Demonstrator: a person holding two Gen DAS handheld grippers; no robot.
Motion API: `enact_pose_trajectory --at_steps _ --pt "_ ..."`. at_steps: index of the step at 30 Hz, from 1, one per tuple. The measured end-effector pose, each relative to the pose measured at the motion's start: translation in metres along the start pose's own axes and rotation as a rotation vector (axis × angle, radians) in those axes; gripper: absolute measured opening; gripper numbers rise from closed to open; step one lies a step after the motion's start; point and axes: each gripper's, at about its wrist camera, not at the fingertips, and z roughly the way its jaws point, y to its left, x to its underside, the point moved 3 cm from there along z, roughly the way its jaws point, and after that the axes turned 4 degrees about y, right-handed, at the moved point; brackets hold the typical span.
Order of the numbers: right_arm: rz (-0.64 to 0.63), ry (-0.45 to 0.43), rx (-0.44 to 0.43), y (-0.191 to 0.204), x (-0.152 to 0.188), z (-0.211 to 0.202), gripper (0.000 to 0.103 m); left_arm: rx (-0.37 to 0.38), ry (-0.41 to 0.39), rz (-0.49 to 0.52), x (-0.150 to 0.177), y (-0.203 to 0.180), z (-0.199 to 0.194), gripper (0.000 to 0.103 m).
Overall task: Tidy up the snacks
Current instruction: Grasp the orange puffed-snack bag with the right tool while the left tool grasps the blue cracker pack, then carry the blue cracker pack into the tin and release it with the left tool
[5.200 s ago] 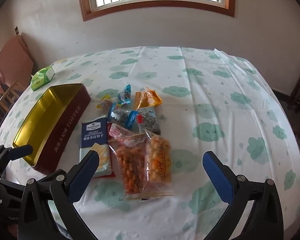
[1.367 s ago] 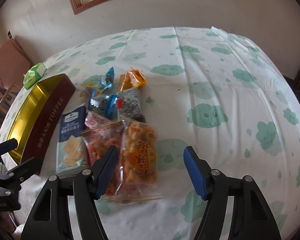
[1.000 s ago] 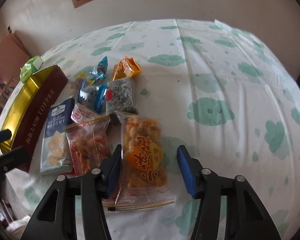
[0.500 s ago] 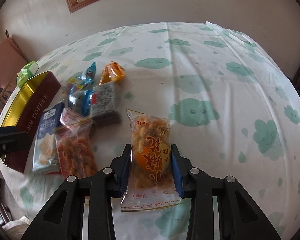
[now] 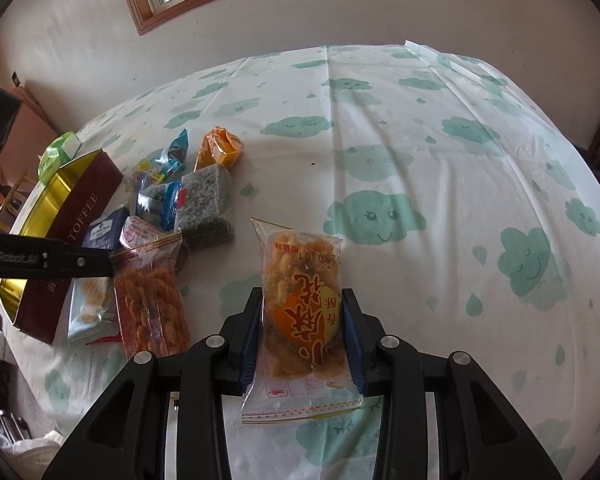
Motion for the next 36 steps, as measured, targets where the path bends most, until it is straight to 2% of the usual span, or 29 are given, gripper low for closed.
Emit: enact_pose_trajectory --at_steps 3,7,11,18,25,36 --pt "0.003 -0.002 -0.006 0.000 0.000 -0.001 0.038 -0.007 0.007 0.007 0.000 -0.001 0.002 0.069" --pt "0.003 -0.003 -0.005 -0.001 0.000 -0.001 0.038 0.009 0.012 0.029 0.002 0.000 0.000 0.056" --pt "0.003 -0.003 -0.005 -0.001 0.000 0.000 0.038 0.010 0.012 0.050 0.005 0.004 -0.004 0.050" --pt "-0.003 -0.003 0.001 0.001 0.000 0.000 0.038 0.004 0.007 0.067 0.007 0.005 0.001 0.053" --pt "-0.003 -0.002 0.004 0.002 -0.001 0.000 0.038 0.000 -0.008 0.093 0.009 0.005 0.000 0.048" --pt "-0.017 0.010 0.044 0.005 -0.001 0.002 0.038 0.009 -0.051 0.132 0.018 0.004 -0.017 0.048"
